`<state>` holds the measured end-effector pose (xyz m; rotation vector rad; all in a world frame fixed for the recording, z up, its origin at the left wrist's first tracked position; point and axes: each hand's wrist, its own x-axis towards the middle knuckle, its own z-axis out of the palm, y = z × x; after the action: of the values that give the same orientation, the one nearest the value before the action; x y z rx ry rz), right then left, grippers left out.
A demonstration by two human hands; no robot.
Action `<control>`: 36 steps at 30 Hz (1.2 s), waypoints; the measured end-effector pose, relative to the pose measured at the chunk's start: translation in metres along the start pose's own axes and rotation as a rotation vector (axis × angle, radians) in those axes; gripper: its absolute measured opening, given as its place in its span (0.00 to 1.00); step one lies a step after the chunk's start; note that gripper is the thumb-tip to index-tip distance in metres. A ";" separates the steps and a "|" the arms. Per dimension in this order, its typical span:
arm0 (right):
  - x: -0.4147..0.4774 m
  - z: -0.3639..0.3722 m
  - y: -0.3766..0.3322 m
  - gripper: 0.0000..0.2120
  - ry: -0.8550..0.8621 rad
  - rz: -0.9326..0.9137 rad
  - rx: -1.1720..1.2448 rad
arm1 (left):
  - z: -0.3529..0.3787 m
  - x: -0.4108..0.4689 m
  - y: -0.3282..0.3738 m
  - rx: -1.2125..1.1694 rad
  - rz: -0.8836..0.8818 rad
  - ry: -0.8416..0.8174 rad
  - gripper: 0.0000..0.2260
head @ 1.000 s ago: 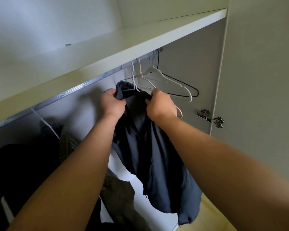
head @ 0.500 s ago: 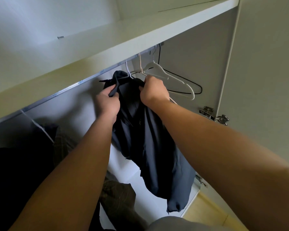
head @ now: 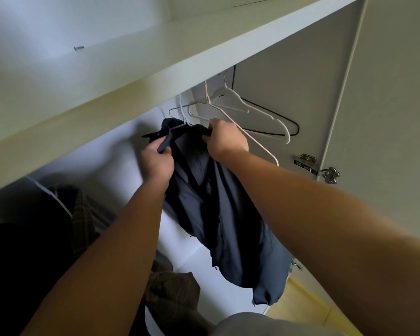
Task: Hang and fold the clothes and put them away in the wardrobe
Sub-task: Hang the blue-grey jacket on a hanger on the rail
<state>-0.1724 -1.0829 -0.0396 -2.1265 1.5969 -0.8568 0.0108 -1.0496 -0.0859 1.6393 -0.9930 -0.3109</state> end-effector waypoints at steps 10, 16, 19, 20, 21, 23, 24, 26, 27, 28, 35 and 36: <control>-0.004 0.005 0.028 0.22 0.148 -0.209 -0.279 | 0.005 0.011 -0.007 0.074 0.040 -0.012 0.18; -0.026 0.019 0.043 0.18 0.386 -0.397 -0.326 | 0.010 0.003 -0.014 -0.058 0.056 -0.018 0.16; -0.037 0.032 0.050 0.14 0.337 -0.501 -0.295 | 0.013 -0.007 -0.015 -0.221 -0.075 -0.002 0.15; -0.040 0.035 0.052 0.13 0.257 -0.492 -0.273 | 0.014 -0.010 -0.017 -0.260 -0.122 0.027 0.12; -0.043 0.038 0.054 0.13 0.154 -0.464 -0.259 | 0.015 -0.013 -0.019 -0.283 -0.161 0.064 0.10; -0.048 0.043 0.059 0.13 -0.059 -0.383 -0.258 | 0.018 -0.019 -0.024 -0.282 -0.234 0.106 0.07; -0.051 0.045 0.062 0.13 -0.138 -0.343 -0.249 | 0.018 -0.023 -0.026 -0.266 -0.265 0.100 0.06; -0.057 0.048 0.068 0.13 -0.256 -0.253 -0.212 | 0.020 -0.031 -0.034 -0.225 -0.323 0.058 0.06; -0.061 0.049 0.071 0.13 -0.305 -0.203 -0.193 | 0.021 -0.036 -0.037 -0.218 -0.352 0.039 0.06; -0.065 0.051 0.074 0.13 -0.361 -0.151 -0.177 | 0.021 -0.042 -0.040 -0.222 -0.381 0.025 0.06; -0.091 0.084 0.102 0.17 -0.664 0.007 -0.096 | 0.028 -0.083 -0.072 -0.132 -0.563 -0.169 0.10; -0.096 0.092 0.108 0.17 -0.690 0.025 -0.078 | 0.028 -0.088 -0.078 -0.107 -0.607 -0.199 0.09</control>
<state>-0.2099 -1.0320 -0.1990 -2.1122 1.2867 -0.0174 -0.0268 -1.0030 -0.1908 1.8059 -0.5844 -0.9323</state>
